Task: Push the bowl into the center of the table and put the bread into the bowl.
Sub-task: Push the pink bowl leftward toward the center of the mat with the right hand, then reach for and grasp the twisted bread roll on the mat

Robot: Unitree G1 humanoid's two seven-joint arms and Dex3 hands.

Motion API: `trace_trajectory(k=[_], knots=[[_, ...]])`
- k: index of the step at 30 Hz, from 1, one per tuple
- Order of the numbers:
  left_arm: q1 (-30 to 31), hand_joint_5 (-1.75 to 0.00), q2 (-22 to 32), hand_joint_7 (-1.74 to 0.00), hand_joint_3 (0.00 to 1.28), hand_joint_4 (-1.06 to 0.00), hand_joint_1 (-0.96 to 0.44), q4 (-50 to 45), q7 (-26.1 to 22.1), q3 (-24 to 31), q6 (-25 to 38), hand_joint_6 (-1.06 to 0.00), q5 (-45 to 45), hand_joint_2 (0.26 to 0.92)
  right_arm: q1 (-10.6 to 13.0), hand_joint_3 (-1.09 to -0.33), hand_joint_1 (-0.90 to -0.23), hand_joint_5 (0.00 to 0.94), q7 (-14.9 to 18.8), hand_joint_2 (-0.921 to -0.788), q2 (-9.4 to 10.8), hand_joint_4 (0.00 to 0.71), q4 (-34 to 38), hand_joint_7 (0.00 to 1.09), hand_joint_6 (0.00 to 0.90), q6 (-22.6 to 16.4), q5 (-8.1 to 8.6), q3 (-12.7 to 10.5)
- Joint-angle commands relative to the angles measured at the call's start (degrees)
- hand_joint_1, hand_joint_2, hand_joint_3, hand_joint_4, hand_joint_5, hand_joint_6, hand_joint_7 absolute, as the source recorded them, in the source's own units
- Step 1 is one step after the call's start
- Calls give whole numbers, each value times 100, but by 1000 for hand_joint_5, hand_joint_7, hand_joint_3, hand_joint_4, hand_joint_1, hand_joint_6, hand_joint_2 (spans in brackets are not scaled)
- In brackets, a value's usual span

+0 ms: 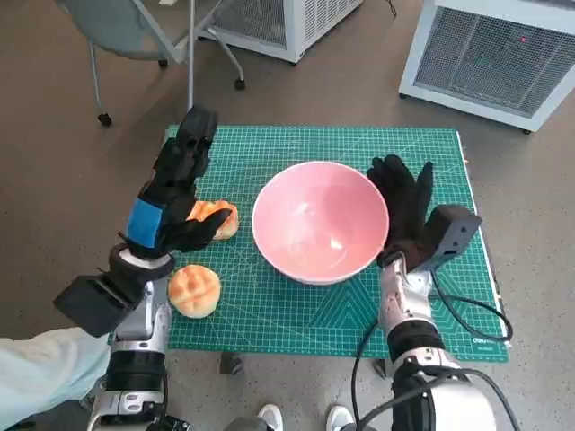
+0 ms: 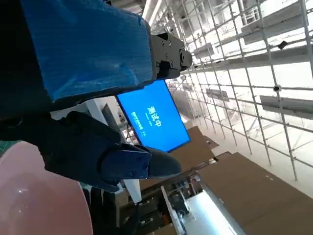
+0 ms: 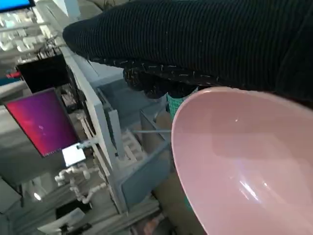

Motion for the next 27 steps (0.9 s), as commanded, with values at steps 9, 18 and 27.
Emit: trace_trajectory(k=[9,18,27], knots=[[48,0,49,-9,338,-52,-583,-45,76,15,17,-148,16,921,-28,-848,-587,0,133,-921,-301,296,-74,334,268,-289,-60,17],[-81,0,112,-5,343,-48,-569,70,108,72,-16,-142,28,921,115,-828,-610,0,472,-921,-508,245,-608,321,233,-1449,-150,192],[-232,0,36,-3,346,-47,-596,137,164,5,18,-140,50,921,720,-791,-649,2,810,-921,-731,236,-1789,326,180,-2449,-411,698]])
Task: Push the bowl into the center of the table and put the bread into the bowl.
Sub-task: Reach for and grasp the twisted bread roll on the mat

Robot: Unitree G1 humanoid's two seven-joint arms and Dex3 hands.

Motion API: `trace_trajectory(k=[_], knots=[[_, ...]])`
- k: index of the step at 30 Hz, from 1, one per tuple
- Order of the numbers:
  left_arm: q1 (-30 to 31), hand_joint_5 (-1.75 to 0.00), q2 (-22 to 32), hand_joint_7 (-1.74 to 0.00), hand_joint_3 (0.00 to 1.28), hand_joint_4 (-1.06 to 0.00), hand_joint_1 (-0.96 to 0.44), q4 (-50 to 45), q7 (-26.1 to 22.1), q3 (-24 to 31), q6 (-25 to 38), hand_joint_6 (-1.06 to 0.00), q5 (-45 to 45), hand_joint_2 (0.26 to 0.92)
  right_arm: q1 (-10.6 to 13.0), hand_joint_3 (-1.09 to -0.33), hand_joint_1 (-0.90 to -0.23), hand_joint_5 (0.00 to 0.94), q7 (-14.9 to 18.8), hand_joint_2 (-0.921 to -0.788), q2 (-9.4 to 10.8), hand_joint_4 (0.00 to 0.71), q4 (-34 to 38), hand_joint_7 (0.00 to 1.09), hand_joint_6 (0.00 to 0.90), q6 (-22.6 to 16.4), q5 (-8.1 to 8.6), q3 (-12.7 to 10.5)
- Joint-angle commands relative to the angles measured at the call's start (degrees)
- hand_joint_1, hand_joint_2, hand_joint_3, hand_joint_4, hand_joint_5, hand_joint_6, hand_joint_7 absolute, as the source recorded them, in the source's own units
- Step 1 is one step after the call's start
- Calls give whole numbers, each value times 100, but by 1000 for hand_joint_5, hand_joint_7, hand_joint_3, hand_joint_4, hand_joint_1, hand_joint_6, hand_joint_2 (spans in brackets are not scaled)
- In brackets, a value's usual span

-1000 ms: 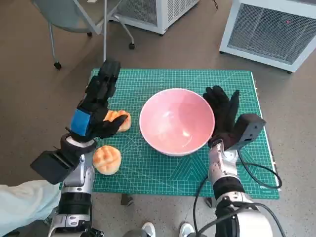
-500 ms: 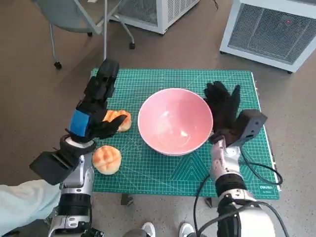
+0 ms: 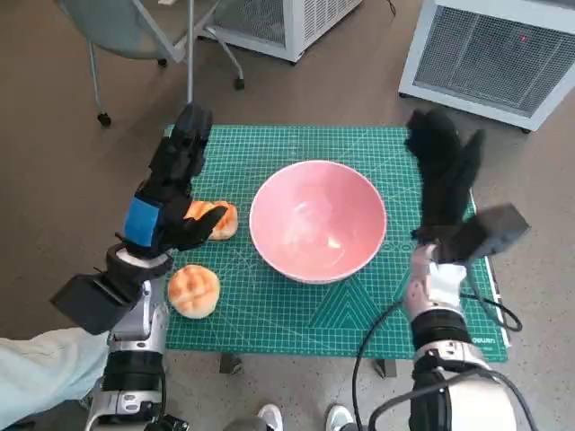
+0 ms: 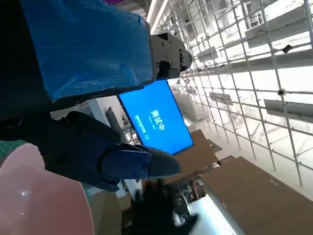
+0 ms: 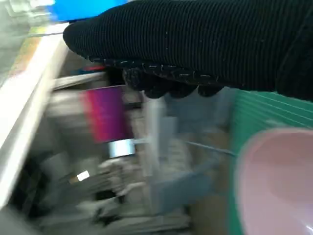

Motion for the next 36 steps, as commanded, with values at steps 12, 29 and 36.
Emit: trace_trajectory(k=[12,29,36], knots=[[-339,0,-87,-8,346,-43,-601,177,-71,-193,-6,-152,33,921,1915,-776,-690,0,77,-921,-340,167,-3610,468,10,586,-591,818],[-577,-4,-71,-8,297,-52,-596,126,-732,-261,111,-155,-406,921,2685,-776,-738,0,125,-921,-739,131,-5456,426,-1,1697,-602,971],[-593,-2,1223,-3,186,-49,-581,-293,-443,-265,120,-142,1347,921,2798,-779,-724,0,138,-921,-773,123,-5634,406,-1,1898,-450,979]])
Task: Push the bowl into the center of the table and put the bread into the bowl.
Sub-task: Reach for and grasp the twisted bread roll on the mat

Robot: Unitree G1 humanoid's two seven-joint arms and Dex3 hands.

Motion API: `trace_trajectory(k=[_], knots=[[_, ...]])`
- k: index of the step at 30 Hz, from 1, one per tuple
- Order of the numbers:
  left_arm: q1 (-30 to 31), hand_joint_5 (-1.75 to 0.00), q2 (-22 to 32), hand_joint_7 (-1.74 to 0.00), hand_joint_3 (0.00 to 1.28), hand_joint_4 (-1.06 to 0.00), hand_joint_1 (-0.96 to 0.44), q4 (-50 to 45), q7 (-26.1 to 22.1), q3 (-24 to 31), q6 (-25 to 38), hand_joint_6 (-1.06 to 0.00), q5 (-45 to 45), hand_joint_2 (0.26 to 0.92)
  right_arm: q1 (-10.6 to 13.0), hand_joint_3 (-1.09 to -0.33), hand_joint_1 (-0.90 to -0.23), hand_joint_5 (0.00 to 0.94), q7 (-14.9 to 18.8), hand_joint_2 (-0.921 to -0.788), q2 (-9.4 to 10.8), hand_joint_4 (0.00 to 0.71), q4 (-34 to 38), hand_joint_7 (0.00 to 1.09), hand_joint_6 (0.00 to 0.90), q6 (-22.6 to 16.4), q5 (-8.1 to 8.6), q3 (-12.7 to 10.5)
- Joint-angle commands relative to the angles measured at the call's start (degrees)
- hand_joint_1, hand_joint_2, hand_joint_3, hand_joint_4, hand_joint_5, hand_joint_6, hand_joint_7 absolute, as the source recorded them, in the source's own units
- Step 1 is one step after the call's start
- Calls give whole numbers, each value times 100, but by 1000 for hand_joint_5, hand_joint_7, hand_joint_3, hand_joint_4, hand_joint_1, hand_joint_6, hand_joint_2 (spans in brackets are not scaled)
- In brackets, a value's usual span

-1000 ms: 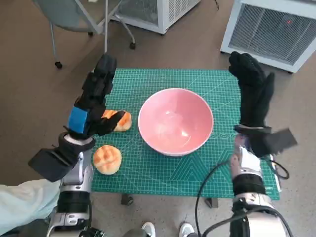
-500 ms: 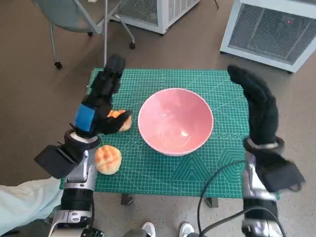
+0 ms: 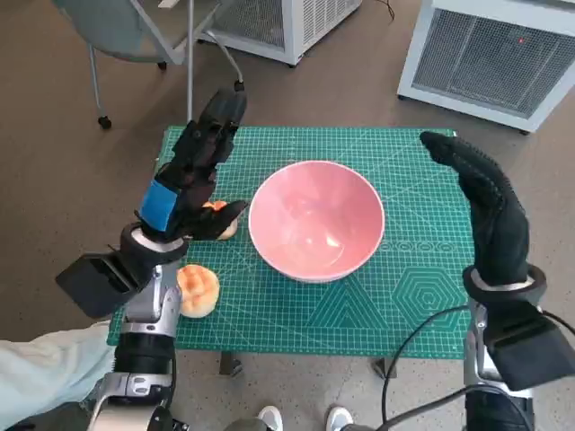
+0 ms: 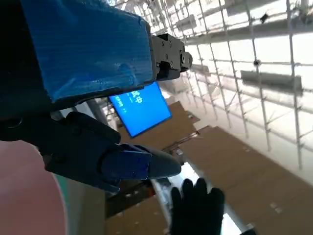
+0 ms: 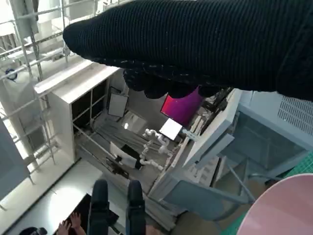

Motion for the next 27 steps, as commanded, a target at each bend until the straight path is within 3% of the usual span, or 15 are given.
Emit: trace_trajectory(k=[1,6,10,15,27], knots=[[-46,-1,1223,-4,136,-45,-567,-581,268,-4,246,-144,1494,901,218,-780,-721,0,32,-921,-28,122,-116,404,-1,223,137,35],[-14,0,1940,-13,33,-14,-387,-1301,7,-81,1896,-164,2128,794,274,-783,-710,0,2,-921,0,121,-241,399,-1,324,183,51],[-53,1,2111,-23,12,-2,-193,-1579,82,-206,2685,-190,2477,745,273,-784,-708,0,-19,-921,21,120,-287,397,-1,385,212,63],[-162,-4,2226,-34,8,-10,-100,-1611,143,-414,3227,-229,2784,737,269,-781,-724,0,-33,-921,72,121,-336,398,-1,449,227,102],[-706,-13,2434,-30,7,-67,-125,-916,-45,-1357,3957,-289,3721,745,179,-781,-731,0,7,-921,173,115,-104,396,-1,354,312,144]])
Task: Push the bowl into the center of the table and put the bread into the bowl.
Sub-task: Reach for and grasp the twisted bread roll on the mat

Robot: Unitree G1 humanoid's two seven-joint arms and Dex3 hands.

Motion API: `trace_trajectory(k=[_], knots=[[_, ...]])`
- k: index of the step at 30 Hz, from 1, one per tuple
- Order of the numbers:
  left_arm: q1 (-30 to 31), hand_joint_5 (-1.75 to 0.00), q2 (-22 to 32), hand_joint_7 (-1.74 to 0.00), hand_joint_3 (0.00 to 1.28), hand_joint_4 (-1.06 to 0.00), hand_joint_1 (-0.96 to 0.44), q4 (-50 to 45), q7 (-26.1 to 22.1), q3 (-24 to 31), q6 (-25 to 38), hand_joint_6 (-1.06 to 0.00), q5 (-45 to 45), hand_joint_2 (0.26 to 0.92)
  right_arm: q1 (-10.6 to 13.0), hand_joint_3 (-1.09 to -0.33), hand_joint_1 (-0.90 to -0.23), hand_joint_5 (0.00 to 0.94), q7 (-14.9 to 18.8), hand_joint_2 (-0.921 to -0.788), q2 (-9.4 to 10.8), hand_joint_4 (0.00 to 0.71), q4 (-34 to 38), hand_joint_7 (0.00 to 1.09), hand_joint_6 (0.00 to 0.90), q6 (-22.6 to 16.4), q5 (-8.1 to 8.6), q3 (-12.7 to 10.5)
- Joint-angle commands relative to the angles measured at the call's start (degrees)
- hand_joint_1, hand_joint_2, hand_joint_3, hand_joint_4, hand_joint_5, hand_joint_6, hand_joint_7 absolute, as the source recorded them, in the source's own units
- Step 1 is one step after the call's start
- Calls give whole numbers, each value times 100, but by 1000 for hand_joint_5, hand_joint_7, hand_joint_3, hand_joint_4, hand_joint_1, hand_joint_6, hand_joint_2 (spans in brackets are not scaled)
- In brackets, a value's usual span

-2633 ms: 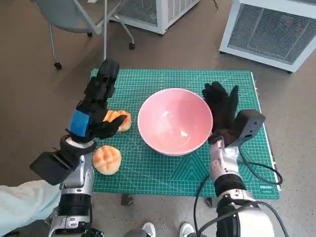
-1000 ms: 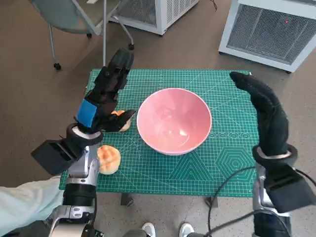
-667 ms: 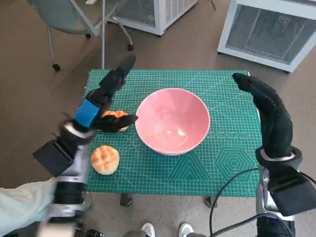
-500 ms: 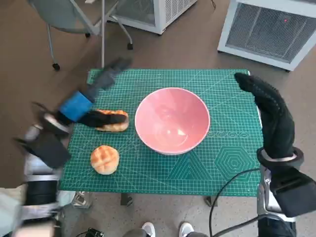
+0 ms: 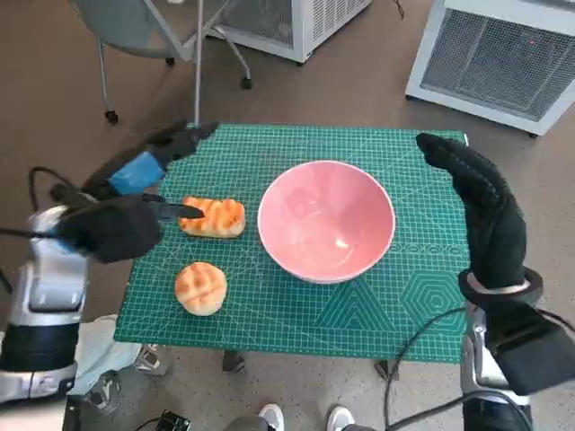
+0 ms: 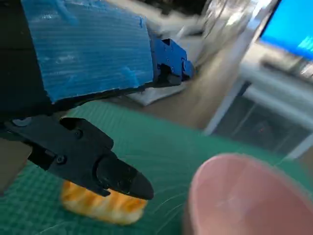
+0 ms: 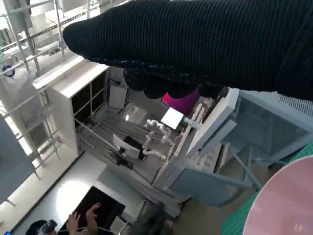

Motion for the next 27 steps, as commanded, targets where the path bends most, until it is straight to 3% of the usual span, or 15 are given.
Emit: trace_trajectory(k=[1,10,27], knots=[[-356,-13,71,-29,7,-70,-123,366,-144,-347,266,-291,266,745,61,-781,-731,0,17,-921,27,115,168,396,-1,11,95,15],[-913,-16,-139,-13,7,-177,-90,1651,-158,-897,281,-314,502,757,23,-781,-732,0,48,-921,38,113,246,402,-1,28,203,58],[-1878,-1,-830,-23,4,-183,-68,4209,424,-1930,81,-375,1252,759,69,-788,-711,2,40,-921,118,114,213,443,-1,112,298,110]])
